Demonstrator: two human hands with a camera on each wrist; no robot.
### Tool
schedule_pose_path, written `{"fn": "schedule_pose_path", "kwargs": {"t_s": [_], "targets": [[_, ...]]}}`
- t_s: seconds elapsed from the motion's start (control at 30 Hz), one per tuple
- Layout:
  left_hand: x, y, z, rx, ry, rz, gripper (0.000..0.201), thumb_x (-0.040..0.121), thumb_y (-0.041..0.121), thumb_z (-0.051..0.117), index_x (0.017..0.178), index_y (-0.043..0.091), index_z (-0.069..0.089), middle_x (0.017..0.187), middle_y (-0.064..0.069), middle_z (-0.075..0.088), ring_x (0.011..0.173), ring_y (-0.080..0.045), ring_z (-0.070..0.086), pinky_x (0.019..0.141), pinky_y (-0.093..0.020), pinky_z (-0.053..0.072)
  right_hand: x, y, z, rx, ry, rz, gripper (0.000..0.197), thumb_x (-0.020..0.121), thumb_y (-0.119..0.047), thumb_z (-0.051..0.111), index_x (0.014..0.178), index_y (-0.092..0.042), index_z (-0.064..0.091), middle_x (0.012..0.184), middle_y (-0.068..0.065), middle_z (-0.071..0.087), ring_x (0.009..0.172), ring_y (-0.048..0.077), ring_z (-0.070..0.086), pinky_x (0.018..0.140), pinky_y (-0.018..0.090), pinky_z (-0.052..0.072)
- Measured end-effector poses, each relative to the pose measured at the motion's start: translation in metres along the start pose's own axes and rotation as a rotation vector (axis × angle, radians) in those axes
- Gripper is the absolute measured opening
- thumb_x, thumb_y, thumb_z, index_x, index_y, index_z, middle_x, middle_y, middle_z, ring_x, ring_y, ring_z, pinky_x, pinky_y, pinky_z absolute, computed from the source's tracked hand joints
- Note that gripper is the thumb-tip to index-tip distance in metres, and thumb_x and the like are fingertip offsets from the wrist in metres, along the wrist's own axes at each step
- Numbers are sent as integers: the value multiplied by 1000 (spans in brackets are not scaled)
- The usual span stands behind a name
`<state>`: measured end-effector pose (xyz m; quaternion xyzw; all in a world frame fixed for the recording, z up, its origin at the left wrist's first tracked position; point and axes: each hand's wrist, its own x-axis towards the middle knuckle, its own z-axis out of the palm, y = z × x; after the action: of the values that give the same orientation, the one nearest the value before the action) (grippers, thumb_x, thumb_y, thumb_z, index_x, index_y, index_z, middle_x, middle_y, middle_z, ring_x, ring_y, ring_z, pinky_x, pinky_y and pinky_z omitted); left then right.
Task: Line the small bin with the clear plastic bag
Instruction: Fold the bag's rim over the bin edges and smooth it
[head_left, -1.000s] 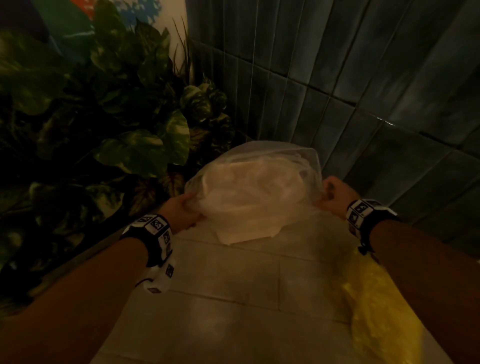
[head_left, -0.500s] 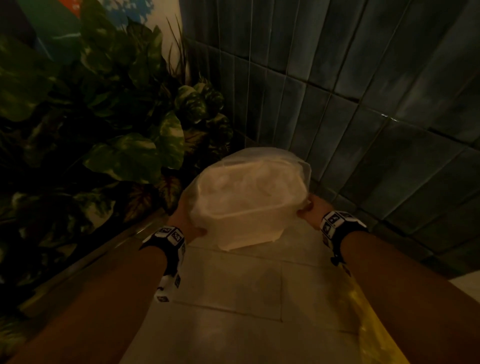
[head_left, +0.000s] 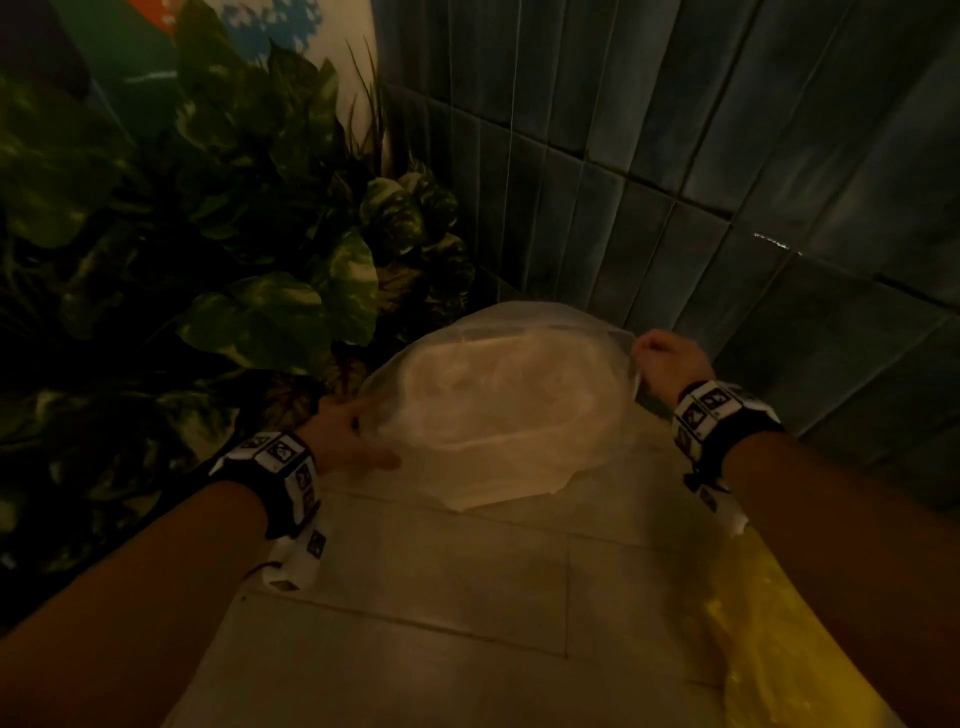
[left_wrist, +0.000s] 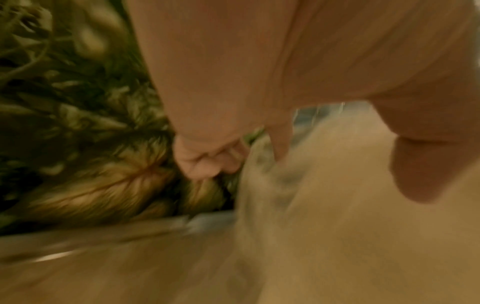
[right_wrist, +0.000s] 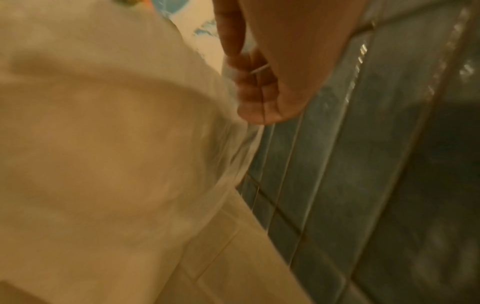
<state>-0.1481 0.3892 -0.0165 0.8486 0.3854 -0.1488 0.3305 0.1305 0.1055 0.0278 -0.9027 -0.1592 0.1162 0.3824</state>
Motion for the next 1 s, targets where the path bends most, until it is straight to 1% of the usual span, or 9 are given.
{"fn": "schedule_pose_path", "kwargs": {"t_s": [0.1, 0.2, 0.27, 0.37, 0.53, 0.63, 0.7, 0.8, 1.0], "targets": [[-11, 13, -18, -135, -22, 36, 105, 47, 60, 85, 141, 47, 38, 154, -2, 23, 137, -33, 34, 109, -49, 39, 9, -19, 2, 53, -58, -61, 12, 88, -28, 55, 94, -27, 65, 104, 2, 67, 98, 21, 60, 92, 37, 50], [-20, 38, -27, -605, -143, 143, 66, 77, 43, 73, 137, 28, 50, 141, -4, 50, 126, -28, 50, 107, -50, 41, 13, -37, 12, 6, -209, -97, 28, 92, -32, 50, 116, -24, 61, 123, 2, 61, 110, 20, 56, 100, 36, 43], [-14, 55, -27, -645, 53, 132, 43, 86, 36, 63, 127, 24, 58, 135, -5, 53, 117, -23, 54, 103, -39, 44, 17, -45, 21, -61, -235, -110, 32, 93, -33, 49, 121, -20, 57, 123, 4, 58, 115, 22, 54, 101, 33, 41], [-4, 79, -23, -289, 344, 152, 32, 86, 36, 63, 113, 22, 58, 124, -3, 41, 103, -21, 50, 92, -30, 42, 17, -49, 27, -75, -91, -133, 34, 87, -29, 60, 116, -16, 50, 110, 4, 48, 96, 21, 52, 84, 26, 40], [8, 96, -13, -237, 310, 195, 32, 84, 19, 65, 114, 13, 54, 113, -7, 56, 106, -28, 56, 78, -27, 41, 18, -46, 25, -293, -174, -113, 36, 89, -49, 51, 105, -18, 62, 99, 3, 61, 98, 24, 58, 78, 26, 40], [16, 94, -12, -251, 284, 141, 36, 85, 8, 60, 119, 13, 51, 104, -6, 55, 107, -32, 57, 77, -29, 44, 14, -40, 25, -246, -176, -89, 33, 84, -37, 64, 110, -18, 58, 101, -1, 58, 99, 19, 57, 81, 24, 40], [15, 96, -11, -177, 209, 130, 44, 88, 7, 55, 131, 17, 48, 122, -13, 55, 117, -35, 53, 91, -36, 46, 11, -37, 25, -277, -207, -96, 37, 82, -18, 66, 117, -19, 56, 112, 3, 62, 107, 22, 58, 85, 23, 41], [14, 98, -9, -68, 119, 172, 52, 96, 11, 47, 146, 16, 35, 150, -14, 36, 137, -33, 35, 113, -38, 31, 6, -41, 24, -343, -282, -121, 59, 77, -3, 59, 131, -26, 51, 131, 5, 57, 119, 26, 55, 96, 26, 42], [7, 87, -7, -25, 109, 246, 71, 89, 9, 56, 150, 30, 26, 154, -8, 31, 140, -27, 33, 114, -31, 28, -14, -46, 13, -408, -367, -144, 64, 73, 1, 65, 132, -23, 51, 132, 10, 55, 120, 30, 52, 98, 37, 44]]}}
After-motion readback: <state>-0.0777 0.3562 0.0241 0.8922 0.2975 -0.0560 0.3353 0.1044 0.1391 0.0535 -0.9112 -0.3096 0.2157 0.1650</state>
